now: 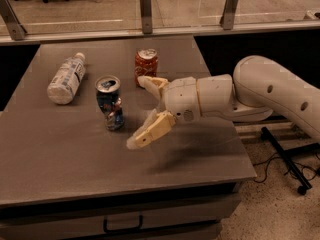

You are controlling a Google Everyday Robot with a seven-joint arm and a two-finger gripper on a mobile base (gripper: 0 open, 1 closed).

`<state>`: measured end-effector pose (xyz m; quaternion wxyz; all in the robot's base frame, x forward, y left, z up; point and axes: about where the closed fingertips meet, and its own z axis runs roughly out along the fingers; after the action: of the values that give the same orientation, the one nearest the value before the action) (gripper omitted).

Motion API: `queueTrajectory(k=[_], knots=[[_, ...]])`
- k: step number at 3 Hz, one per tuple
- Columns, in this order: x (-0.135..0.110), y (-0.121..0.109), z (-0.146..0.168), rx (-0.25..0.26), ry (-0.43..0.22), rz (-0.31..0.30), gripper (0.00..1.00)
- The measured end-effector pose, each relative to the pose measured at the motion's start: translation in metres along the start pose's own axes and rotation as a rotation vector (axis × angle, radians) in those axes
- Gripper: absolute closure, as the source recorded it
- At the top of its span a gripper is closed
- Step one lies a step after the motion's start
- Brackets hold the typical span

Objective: Knock redbull can over

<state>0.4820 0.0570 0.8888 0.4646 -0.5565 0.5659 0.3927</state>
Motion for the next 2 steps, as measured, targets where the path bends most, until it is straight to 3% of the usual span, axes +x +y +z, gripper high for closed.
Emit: queueTrajectory(k=[1, 2], knots=[[0.005, -0.01, 0.031, -0.038, -0.034, -0.025, 0.0], [-0.003, -0.021, 0.06, -0.076, -0.063, -0.06, 0.18]])
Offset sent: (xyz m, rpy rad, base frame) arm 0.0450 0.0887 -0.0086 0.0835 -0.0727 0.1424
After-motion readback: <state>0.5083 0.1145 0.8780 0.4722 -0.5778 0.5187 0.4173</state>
